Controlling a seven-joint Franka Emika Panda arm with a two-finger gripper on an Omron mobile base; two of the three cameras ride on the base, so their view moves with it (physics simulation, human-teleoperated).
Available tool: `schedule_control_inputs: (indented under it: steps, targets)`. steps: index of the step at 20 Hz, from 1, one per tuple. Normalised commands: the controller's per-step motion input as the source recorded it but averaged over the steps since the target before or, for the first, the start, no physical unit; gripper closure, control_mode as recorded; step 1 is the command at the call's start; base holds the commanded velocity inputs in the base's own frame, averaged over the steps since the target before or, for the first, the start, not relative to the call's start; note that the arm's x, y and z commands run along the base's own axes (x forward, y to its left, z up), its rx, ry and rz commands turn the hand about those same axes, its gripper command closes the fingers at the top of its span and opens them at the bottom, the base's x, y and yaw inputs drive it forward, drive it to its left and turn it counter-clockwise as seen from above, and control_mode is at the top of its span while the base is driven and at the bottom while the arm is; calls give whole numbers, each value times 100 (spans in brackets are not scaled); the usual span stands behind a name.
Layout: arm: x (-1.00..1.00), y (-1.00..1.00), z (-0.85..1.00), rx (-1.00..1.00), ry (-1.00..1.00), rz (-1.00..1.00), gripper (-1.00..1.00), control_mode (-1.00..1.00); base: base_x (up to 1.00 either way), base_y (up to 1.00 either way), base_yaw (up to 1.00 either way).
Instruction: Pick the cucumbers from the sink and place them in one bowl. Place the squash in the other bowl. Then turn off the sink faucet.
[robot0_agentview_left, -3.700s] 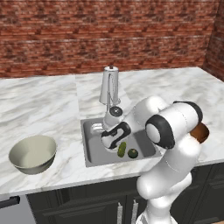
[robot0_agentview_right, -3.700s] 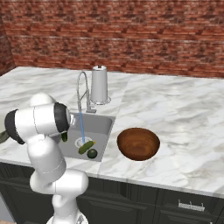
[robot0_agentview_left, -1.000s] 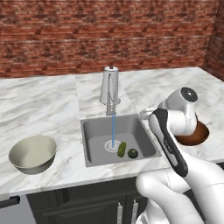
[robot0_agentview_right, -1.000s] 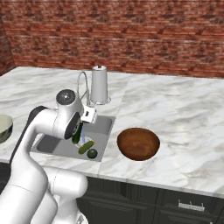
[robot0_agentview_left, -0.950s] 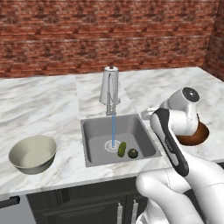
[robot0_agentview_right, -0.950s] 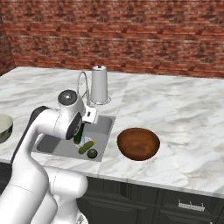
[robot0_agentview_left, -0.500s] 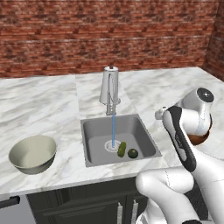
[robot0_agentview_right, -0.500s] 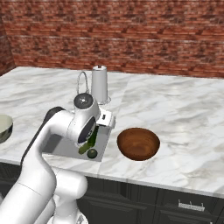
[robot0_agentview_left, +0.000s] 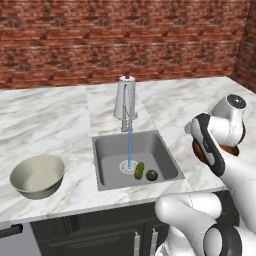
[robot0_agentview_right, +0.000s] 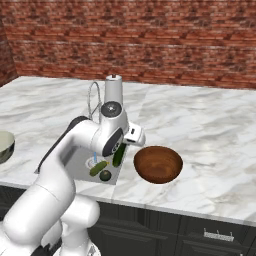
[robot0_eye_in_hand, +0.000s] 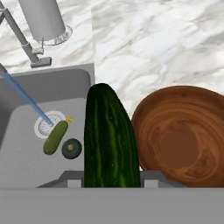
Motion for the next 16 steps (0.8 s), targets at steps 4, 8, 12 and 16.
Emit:
schedule_control_inputs:
  steps: [4, 8, 12, 16]
  targets:
    - [39, -28, -1, 0, 0, 0, 100, -100, 0, 0, 0]
    - [11, -39, -16, 0, 2, -1, 100, -100, 0, 0, 0]
    - [15, -36, -18, 0, 8, -1, 100, -100, 0, 0, 0]
    - [18, -31, -13, 0, 10, 0, 100, -100, 0, 0, 0]
